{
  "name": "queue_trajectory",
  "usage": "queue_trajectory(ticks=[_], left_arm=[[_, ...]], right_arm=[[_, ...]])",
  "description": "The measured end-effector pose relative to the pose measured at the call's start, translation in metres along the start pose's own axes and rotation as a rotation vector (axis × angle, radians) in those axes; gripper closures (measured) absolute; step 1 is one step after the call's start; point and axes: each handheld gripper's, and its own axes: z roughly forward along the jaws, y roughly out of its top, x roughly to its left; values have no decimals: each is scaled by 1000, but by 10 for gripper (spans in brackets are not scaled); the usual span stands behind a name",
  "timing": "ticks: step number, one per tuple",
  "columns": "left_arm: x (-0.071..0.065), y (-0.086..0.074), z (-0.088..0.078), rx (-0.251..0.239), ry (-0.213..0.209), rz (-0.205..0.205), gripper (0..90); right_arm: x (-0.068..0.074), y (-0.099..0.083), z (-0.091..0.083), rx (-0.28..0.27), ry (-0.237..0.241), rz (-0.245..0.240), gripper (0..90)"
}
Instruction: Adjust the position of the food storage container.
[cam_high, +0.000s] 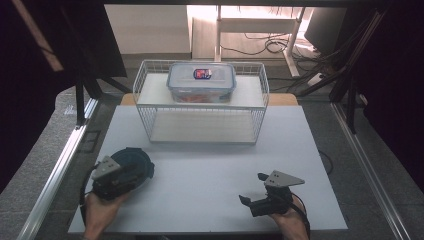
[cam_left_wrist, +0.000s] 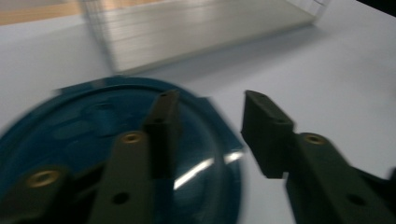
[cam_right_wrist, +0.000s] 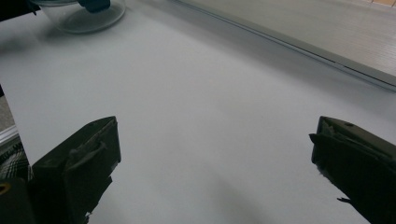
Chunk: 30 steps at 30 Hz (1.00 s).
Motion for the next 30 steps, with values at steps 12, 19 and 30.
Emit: queue_trajectory(ticks=[12,19,30], left_arm=[[73,-24,-22,17,238,-124,899],[92,-38,-19,74,275,-180,899],[91,-37,-16,79,219,-246,900]], right_arm=[[-3,-3,1,20,-1,-9,19],[-1,-4,5,43,8,-24,22],[0,-4,9,64,14,-31,25]])
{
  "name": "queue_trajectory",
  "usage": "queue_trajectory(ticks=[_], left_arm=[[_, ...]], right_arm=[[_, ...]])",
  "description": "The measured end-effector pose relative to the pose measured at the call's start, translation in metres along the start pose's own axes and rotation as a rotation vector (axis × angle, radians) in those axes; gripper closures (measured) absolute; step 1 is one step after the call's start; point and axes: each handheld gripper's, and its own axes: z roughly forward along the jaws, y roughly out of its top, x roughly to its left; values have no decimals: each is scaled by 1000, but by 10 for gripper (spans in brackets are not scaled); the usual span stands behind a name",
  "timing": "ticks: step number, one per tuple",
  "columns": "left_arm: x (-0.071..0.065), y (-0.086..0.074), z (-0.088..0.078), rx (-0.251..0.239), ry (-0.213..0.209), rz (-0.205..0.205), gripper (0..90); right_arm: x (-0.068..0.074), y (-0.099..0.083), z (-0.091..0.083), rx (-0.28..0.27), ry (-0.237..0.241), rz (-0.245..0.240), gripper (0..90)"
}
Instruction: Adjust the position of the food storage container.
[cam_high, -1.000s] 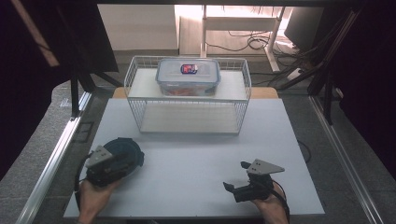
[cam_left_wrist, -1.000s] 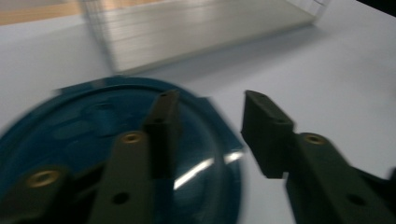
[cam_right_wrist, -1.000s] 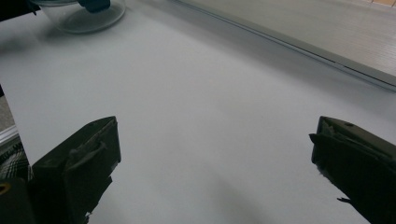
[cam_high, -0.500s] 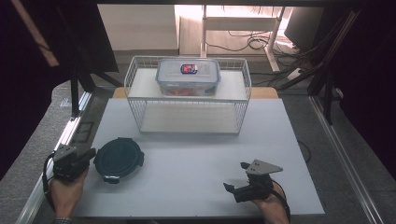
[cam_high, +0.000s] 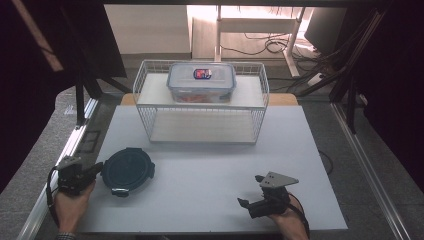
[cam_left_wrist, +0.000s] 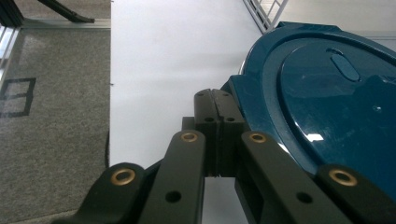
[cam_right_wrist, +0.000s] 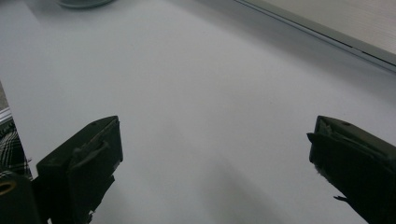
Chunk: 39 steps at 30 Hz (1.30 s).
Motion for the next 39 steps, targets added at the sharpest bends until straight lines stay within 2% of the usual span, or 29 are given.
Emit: queue_trajectory(ticks=[3,6,13,18,23,29,39], left_arm=[[-5,0,2,3,-8,2,900],[-13,0,4,14,-33,13,900],[-39,1,12,50,-97,56,900],[-64,3,21,73,-168,93,900],[-88,5,30,86,-218,111,900],[-108,6,36,100,-265,139,900],[-137,7,45,119,-337,158,900]], right_arm=[[0,0,0,5,-2,0,25],[-1,0,1,7,-5,6,25],[-4,-1,1,10,-10,14,25],[-4,-1,2,12,-13,18,25],[-5,-1,2,16,-16,18,26],[-5,-1,3,18,-18,19,26],[-5,-2,6,29,-22,19,27]])
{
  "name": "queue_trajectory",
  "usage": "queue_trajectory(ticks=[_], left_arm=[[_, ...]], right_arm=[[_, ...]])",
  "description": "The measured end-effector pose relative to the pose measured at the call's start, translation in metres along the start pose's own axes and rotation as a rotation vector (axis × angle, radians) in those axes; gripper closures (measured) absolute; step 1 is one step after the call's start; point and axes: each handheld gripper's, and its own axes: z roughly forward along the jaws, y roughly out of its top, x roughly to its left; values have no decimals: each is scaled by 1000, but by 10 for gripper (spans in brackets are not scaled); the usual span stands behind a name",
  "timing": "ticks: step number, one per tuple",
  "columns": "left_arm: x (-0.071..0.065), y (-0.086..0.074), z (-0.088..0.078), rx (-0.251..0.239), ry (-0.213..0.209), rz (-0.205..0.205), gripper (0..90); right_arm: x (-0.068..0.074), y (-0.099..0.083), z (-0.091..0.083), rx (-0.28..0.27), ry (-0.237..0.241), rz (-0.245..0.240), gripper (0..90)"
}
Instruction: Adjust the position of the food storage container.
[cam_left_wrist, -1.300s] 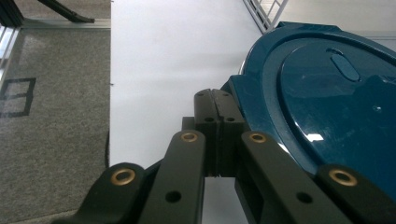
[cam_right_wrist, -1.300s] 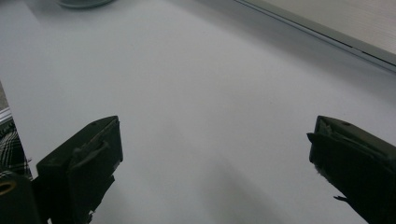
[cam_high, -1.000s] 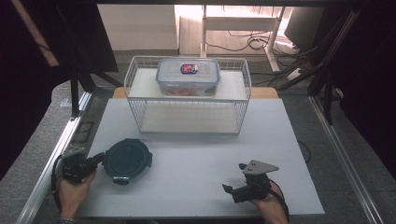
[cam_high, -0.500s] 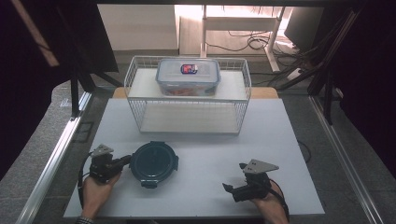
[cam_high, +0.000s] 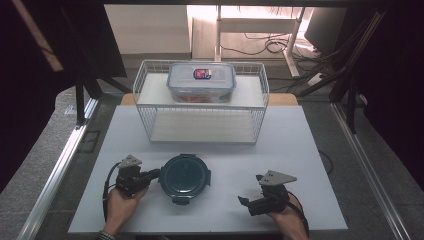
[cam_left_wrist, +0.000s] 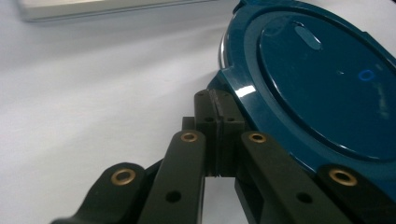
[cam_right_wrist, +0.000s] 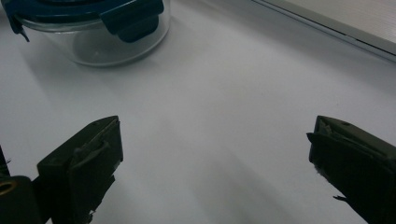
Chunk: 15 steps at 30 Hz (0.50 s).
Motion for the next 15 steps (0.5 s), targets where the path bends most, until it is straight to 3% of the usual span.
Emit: queue_trajectory(ticks=[15], left_arm=[[-32,4,16,14,-80,49,900]], right_arm=[[-3,-1,1,13,-15,11,29]])
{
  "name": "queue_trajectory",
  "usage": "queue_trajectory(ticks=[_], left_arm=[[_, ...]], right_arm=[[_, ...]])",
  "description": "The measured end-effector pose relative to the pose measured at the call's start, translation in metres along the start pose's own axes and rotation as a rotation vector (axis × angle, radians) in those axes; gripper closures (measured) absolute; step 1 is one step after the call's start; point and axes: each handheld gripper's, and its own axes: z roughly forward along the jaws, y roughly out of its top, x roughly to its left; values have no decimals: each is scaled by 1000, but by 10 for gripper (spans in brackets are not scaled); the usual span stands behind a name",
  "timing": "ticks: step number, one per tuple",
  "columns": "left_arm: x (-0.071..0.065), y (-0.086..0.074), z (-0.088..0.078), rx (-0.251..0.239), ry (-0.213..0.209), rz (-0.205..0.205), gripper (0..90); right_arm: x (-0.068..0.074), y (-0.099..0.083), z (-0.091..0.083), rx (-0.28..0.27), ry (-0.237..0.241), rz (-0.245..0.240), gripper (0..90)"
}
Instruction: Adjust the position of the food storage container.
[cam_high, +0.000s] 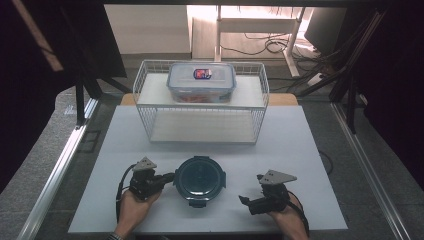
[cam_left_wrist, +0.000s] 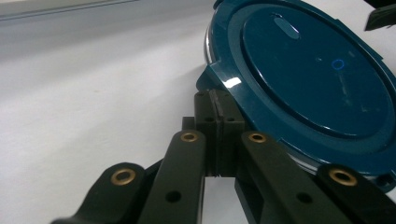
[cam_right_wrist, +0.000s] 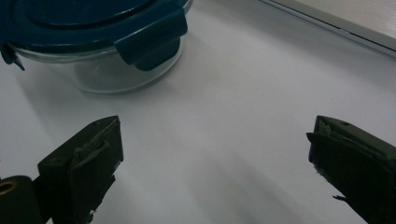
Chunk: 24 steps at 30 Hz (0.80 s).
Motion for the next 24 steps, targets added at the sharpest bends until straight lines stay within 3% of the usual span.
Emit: queue_trajectory(ticks=[8,9,11,14,18,24], left_arm=[[-7,3,0,-2,-33,58,899],[-8,2,-2,-3,-15,73,897],[-10,0,-6,1,49,130,815],[-8,-3,-12,-15,75,138,648],[-7,-10,-22,-44,50,152,381],[-5,-23,-30,-34,-27,127,195]], right_arm=[[-1,-1,0,6,-5,2,29],[-1,-1,-1,5,-6,2,29],[-2,-1,-2,4,-11,5,30],[-4,-2,-4,-4,-12,10,34],[-5,-2,-5,-6,-9,17,34],[-3,-2,-6,-11,-6,11,33]])
